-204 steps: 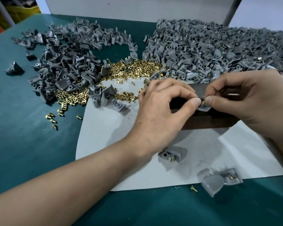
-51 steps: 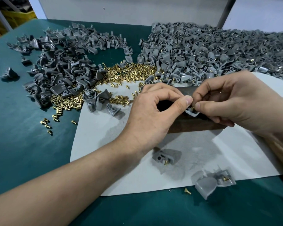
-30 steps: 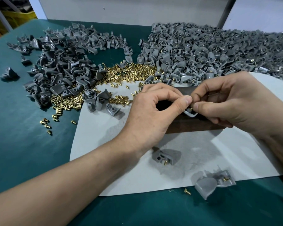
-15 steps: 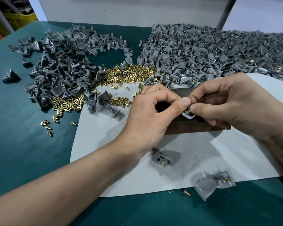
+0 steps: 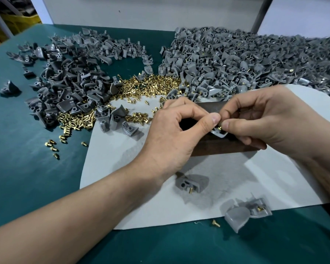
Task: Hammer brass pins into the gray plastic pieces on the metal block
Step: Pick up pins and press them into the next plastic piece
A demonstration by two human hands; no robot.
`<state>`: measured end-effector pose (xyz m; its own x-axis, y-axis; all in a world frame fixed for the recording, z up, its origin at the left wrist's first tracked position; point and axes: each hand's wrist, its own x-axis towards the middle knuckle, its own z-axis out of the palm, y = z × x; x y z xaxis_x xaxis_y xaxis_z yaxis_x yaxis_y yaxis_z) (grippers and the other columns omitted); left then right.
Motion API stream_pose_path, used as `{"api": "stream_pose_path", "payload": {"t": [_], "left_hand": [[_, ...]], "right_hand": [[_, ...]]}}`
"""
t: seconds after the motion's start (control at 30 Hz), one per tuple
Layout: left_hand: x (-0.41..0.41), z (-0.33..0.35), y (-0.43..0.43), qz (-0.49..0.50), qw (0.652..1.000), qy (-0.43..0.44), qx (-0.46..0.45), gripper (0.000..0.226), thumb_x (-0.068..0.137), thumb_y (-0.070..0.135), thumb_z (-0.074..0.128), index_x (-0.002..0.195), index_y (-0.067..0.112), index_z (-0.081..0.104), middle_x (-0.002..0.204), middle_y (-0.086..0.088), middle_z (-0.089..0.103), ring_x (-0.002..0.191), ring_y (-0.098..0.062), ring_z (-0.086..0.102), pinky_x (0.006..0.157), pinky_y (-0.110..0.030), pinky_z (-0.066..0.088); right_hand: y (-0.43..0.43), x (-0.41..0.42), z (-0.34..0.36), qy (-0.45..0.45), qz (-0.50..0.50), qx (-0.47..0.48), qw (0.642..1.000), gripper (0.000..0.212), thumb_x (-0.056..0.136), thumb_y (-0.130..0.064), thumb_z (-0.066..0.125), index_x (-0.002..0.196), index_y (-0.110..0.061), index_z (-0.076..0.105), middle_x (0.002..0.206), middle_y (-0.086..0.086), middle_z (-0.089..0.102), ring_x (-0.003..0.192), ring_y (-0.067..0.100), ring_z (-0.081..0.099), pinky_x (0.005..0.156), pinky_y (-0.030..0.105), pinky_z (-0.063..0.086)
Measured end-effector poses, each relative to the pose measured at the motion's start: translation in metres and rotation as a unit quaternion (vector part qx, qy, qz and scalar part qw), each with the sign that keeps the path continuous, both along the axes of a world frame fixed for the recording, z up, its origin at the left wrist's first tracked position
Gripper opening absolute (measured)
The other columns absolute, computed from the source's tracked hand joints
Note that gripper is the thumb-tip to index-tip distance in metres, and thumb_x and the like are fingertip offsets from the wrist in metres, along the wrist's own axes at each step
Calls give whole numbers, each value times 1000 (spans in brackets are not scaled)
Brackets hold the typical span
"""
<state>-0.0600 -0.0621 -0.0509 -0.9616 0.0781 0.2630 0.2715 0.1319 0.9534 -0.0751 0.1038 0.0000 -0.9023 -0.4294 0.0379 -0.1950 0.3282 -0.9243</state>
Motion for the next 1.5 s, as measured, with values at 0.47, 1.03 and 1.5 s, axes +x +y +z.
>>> {"api": "stream_pose_path", "payload": {"t": [0.47,1.03,1.5], "left_hand": [[-1,0,0,-3,1000,-2,0,15,81,31,72,66,29,69,80,19,61,99,-12,54,83,-26,35],[0,0,1,4,1000,-3,-10,16,82,30,72,66,27,69,80,19,61,99,-10,54,88,-28,39],[1,1,0,-1,1000,-8,-7,15,82,30,72,69,22,71,81,17,61,98,-9,54,87,-28,39]], "right_hand": [[3,-1,-5,20,-39,-53,998,11,68,-10,70,65,-5,62,39,5,46,33,11,34,34,11,28],[1,0,-4,20,-13,6,1000,3,74,-4,70,74,-5,67,38,5,48,30,10,34,34,11,28],[0,-3,-1,2,6,3,1000,31,51,-35,71,71,-10,69,39,7,48,31,12,36,33,12,27]]}}
